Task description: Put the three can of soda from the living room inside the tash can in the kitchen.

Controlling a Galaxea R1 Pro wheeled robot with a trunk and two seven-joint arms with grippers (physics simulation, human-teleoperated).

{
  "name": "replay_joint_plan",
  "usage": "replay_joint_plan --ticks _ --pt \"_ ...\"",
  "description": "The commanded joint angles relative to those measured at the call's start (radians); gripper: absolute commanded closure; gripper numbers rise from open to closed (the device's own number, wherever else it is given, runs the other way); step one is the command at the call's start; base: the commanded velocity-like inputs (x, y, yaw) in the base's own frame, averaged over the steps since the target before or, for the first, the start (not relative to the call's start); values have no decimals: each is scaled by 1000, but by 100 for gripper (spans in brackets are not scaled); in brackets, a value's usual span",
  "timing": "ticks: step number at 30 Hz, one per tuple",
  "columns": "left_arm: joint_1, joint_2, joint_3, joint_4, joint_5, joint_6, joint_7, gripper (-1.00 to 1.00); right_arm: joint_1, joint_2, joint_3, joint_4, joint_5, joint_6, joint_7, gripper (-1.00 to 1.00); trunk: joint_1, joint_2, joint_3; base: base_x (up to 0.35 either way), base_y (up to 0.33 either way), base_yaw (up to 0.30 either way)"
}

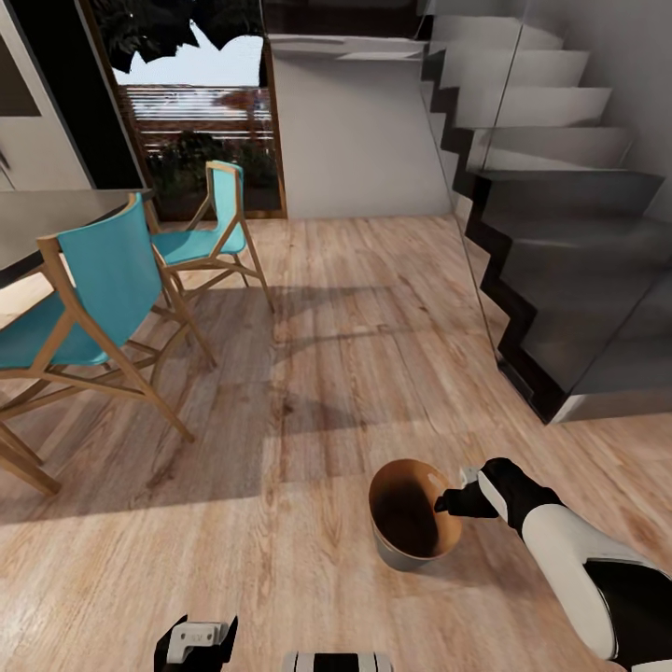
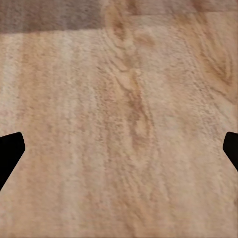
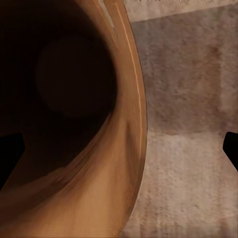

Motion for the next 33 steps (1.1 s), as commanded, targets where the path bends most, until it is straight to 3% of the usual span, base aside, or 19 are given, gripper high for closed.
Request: replay_joint_plan --ticks 1,11,33 --pt "0 0 0 0 0 0 0 -100 0 0 0 0 0 0 0 -100 0 0 -1 75 0 0" --pt "0 0 1 0 1 1 1 -100 0 -1 0 0 0 0 -1 -100 0 0 -3 163 0 0" --pt "0 0 1 1 1 -1 2 -100 0 -2 0 0 0 0 -3 -100 0 0 -3 11 0 0"
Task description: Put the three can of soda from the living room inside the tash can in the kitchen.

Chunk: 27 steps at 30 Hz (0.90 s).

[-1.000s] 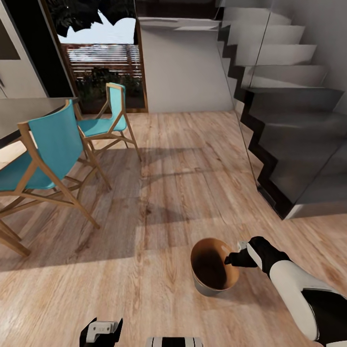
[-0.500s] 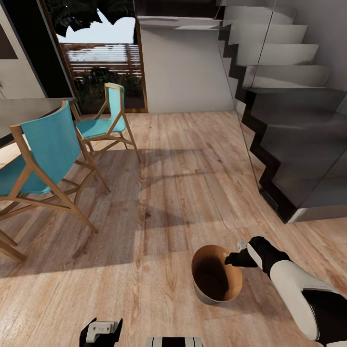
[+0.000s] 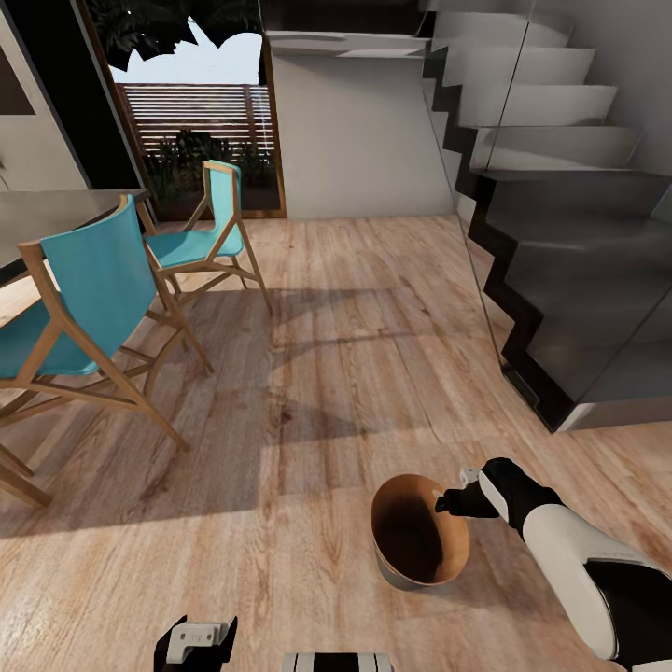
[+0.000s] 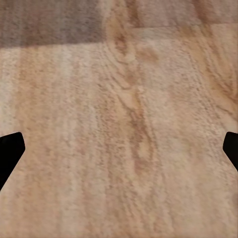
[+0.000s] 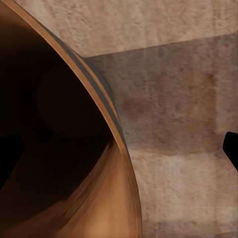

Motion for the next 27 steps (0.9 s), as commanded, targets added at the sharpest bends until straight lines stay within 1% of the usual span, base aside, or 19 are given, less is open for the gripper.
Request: replay_joint_plan --ticks 1,11,27 --pt "0 0 0 0 0 0 0 -100 0 0 0 0 0 0 0 -100 0 0 0 0 0 0" --pt "0 0 0 -1 0 0 0 -100 1 -2 1 1 0 1 -4 -100 0 0 0 0 0 0" --pt "0 0 0 0 0 0 0 -100 3 -2 1 3 0 2 -6 -100 7 -4 -69 0 0 0"
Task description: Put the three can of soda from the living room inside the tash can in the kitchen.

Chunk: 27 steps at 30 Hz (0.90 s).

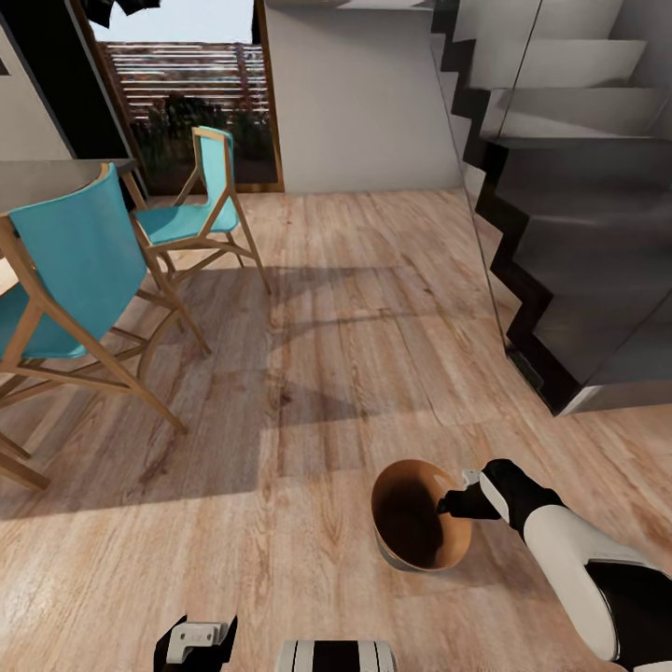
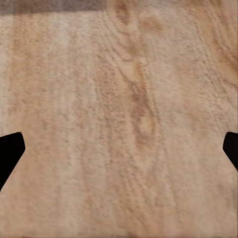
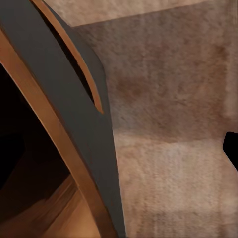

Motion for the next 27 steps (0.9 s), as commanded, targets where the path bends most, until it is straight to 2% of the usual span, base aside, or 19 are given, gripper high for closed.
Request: replay_joint_plan --ticks 1,26,27 --pt "0 0 0 0 0 0 0 -100 0 0 0 0 0 0 0 -100 0 0 -1 0 0 0" --pt "0 0 0 -11 0 0 -3 -100 0 7 1 -1 1 -23 3 -100 0 0 -7 0 0 0" --pt "0 0 0 -11 0 0 -3 -100 0 7 1 -1 1 -24 3 100 0 0 -7 0 0 0"
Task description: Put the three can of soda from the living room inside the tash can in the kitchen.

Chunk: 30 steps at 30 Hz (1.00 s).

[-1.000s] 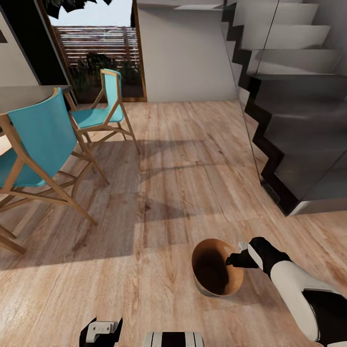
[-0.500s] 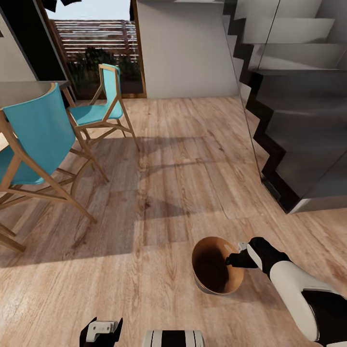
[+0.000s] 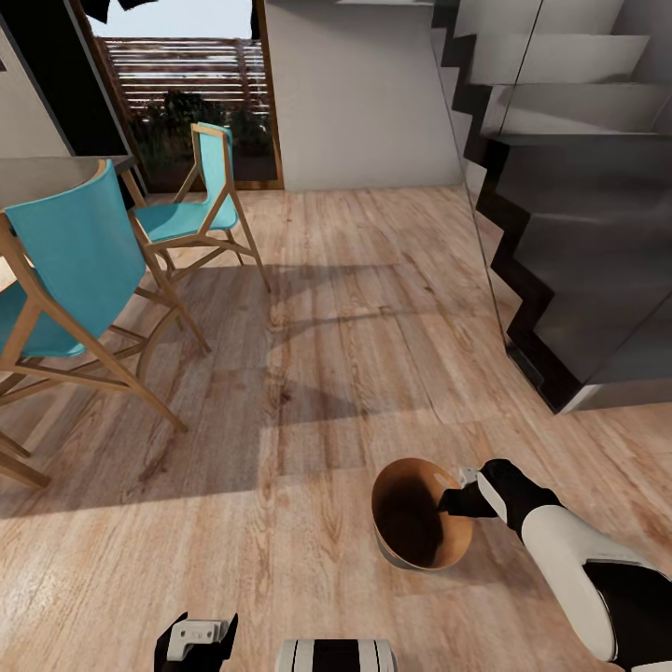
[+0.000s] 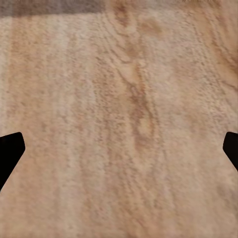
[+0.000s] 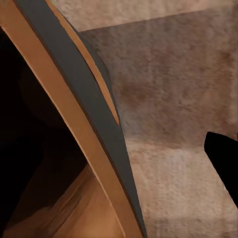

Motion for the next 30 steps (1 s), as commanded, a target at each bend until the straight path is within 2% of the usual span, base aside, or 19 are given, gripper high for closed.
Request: replay_joint_plan --ticks 1,15,30 --pt "0 0 0 -1 0 0 -1 -100 0 0 0 0 0 -2 -1 100 0 0 0 0 0 0" --pt "0 0 0 -2 0 0 0 -100 0 4 0 0 -1 -3 0 100 0 0 0 0 0 0" --pt "0 0 0 0 0 1 3 -100 0 7 1 0 -1 -3 5 100 -7 4 58 0 0 0"
